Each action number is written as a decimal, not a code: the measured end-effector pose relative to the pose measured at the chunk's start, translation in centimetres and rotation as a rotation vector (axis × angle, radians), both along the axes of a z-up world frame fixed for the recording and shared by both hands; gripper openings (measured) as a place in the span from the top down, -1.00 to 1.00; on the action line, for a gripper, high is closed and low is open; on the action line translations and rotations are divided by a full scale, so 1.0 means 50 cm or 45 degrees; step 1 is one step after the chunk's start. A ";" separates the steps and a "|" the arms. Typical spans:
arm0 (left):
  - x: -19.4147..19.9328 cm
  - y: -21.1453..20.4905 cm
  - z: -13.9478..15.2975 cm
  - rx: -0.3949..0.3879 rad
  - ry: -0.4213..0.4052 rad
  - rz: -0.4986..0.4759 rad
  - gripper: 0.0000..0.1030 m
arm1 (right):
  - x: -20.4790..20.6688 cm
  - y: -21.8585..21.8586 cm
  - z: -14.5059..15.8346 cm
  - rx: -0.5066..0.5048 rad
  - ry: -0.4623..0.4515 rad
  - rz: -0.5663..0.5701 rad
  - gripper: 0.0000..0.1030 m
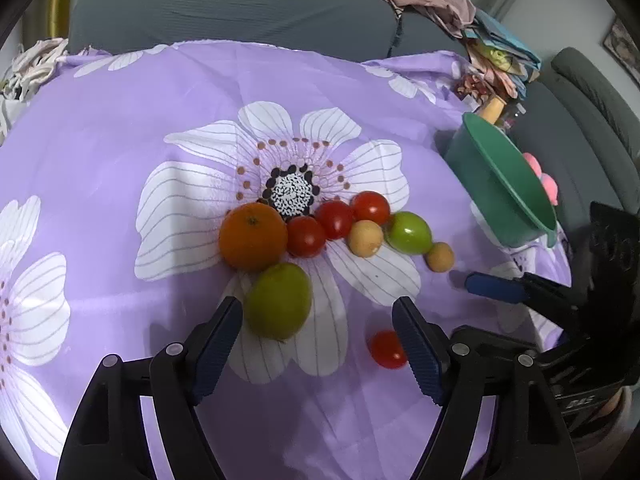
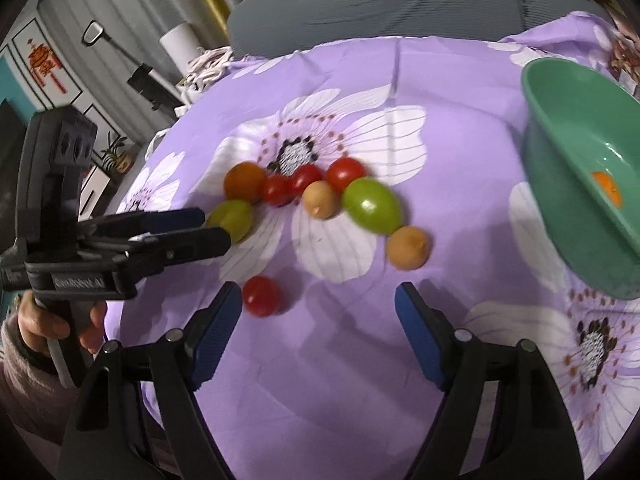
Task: Organize fruits
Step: 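Move the left tool back toward the fruit cluster while the right tool approaches, then grasp a small yellow fruit with the left tool while the right tool grasps a red tomato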
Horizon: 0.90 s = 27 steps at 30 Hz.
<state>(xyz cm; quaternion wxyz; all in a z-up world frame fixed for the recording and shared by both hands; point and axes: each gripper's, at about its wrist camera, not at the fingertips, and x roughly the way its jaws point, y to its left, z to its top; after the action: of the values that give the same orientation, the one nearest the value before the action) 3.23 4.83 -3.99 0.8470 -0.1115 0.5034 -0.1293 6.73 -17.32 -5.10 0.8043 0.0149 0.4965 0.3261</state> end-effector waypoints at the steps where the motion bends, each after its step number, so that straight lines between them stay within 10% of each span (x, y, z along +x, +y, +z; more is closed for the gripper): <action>1: 0.001 0.000 -0.001 0.004 0.001 0.001 -0.48 | 0.003 0.000 0.001 0.014 0.007 0.006 -0.51; 11: 0.011 -0.006 0.018 -0.067 -0.014 -0.037 -0.46 | 0.003 0.034 -0.007 0.021 0.032 0.099 -0.39; 27: 0.068 -0.080 0.011 -0.025 0.002 -0.183 -0.14 | 0.000 0.083 -0.045 -0.053 0.033 0.216 0.51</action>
<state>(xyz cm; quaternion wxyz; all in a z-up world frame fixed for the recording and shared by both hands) 6.62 0.85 -3.42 0.8341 -0.0836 0.5093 -0.1945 6.72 -13.18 -7.36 0.7675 -0.0397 0.5131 0.3823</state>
